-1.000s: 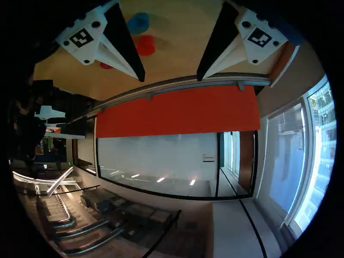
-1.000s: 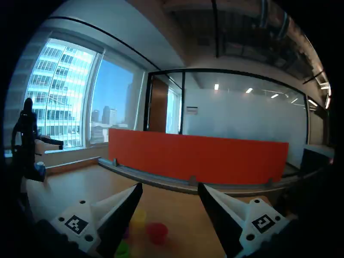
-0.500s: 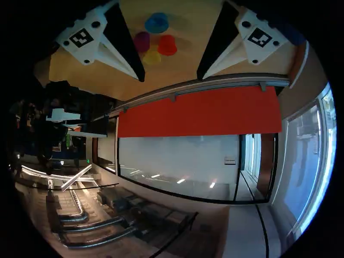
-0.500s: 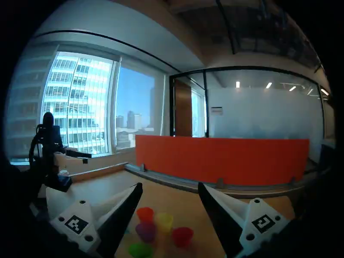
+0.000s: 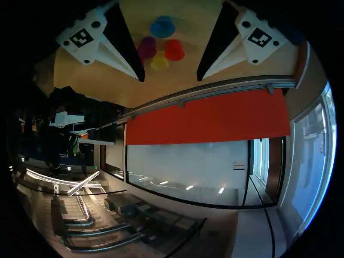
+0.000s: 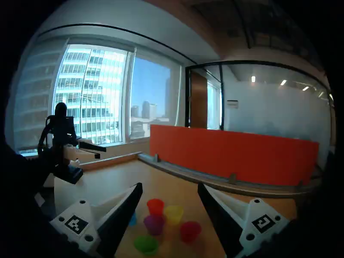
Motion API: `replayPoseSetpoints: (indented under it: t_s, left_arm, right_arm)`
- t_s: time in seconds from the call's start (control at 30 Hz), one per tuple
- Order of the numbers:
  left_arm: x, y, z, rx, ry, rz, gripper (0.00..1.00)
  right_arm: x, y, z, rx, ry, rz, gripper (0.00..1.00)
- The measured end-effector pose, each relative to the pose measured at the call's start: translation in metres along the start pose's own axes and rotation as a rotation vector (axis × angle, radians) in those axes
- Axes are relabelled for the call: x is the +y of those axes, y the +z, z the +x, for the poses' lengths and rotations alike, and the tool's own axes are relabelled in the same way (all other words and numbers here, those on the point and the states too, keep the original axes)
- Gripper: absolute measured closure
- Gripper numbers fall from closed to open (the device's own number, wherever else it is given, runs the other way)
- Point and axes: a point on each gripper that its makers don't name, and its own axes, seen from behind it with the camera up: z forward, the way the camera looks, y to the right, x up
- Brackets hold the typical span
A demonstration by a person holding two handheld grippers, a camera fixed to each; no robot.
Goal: Pour water
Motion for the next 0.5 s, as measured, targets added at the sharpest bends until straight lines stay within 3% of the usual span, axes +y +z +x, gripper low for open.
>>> replayPoseSetpoints:
  t_s: [0.5]
  left_arm:
    - [0.009,0.007,-0.012,-0.044,0.031,-0.049,0.11]
  right_arm:
    - [-0.023,-0.003,-0.022,-0.091,-0.06,0.096,0.01]
